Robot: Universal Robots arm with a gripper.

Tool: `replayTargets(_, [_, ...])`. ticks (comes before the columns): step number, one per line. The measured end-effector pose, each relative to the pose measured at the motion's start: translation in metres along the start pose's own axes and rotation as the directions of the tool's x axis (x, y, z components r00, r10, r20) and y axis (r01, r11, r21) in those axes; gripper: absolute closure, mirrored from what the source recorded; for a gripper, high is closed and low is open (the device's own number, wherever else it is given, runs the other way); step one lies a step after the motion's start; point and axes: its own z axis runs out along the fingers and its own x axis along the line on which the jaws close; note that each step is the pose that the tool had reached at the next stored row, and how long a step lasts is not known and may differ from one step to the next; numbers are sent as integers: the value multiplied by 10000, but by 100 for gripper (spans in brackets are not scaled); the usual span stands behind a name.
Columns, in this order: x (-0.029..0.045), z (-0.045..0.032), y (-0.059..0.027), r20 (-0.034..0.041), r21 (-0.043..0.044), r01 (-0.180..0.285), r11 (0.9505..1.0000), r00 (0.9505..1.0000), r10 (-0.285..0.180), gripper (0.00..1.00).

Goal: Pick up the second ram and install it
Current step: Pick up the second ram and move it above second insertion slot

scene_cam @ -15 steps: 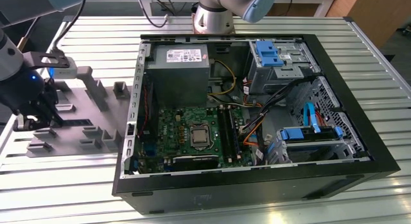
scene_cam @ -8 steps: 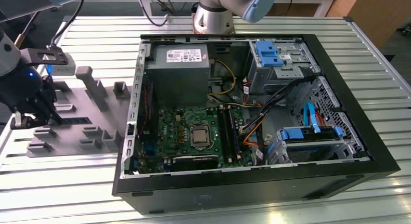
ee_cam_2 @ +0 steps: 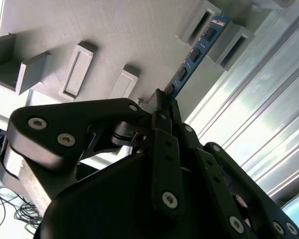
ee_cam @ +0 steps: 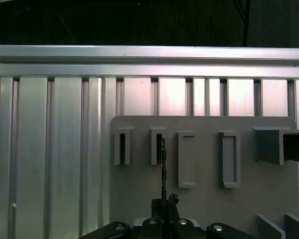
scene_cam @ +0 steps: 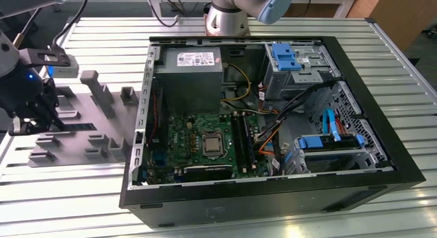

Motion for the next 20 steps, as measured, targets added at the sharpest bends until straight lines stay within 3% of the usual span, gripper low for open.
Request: replayTargets(20, [-8,-279,5,-2,0,0,10000,10000,0,86])
